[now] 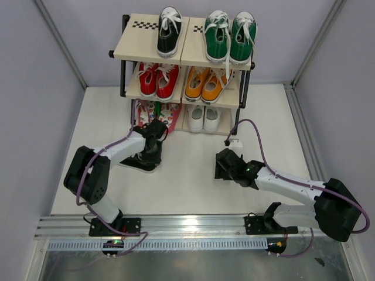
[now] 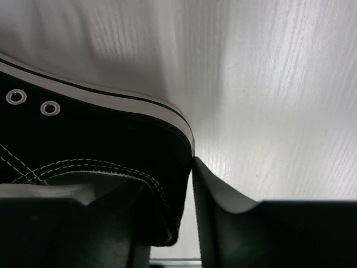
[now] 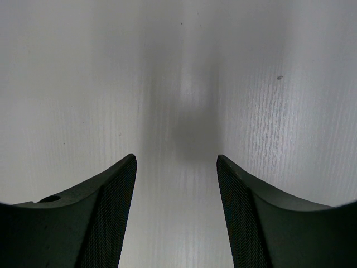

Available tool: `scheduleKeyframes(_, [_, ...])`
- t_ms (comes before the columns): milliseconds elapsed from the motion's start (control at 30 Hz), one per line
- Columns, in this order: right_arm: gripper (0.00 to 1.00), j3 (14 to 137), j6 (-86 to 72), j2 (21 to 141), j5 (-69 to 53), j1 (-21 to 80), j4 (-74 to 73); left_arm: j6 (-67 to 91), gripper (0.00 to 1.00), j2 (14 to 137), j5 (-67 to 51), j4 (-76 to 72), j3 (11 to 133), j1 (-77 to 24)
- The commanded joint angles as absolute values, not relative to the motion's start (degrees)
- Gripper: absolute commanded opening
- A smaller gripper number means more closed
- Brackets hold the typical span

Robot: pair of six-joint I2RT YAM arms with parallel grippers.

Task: Place and organize the shoes onto the shoe shelf
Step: Pick up the shoe at the center of the board.

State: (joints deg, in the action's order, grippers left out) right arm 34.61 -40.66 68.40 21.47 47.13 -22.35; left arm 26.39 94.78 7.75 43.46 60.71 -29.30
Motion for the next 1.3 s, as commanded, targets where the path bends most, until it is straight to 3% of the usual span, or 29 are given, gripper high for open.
scheduleKeyframes(0, [0.64,36.7,-40.8,68.4,22.7,47.2,-20.8,25.8,0.28,95.6,10.2,44.2,60.4,-30.5])
scheduleKeyframes(167, [0.64,36.6,-40.7,68.1,22.7,47.1,-20.8,26.3,0.01,94.3,10.8,45.6,61.3,-30.6])
scheduleKeyframes(500, [0.64,37.9,-39.1,68.8,22.5,47.2,-21.1,21.3,0.0,84.0,15.3,57.6,74.4,-30.6])
scheduleKeyframes(733, [0.64,41.5,-36.4,70.8,21.7,47.1,-21.0,9.4,0.0,76.9,17.9,62.3,87.3,-30.5])
scheduleKeyframes(1033, [0.64,48.5,-31.8,75.1,20.2,47.1,-21.6,-25.1,0.0,64.4,14.1,46.7,88.7,-30.5])
scheduleKeyframes(1267, [0.64,52.5,-30.3,75.9,18.9,47.1,-23.0,-47.3,0.0,69.7,5.1,48.4,99.0,-30.5])
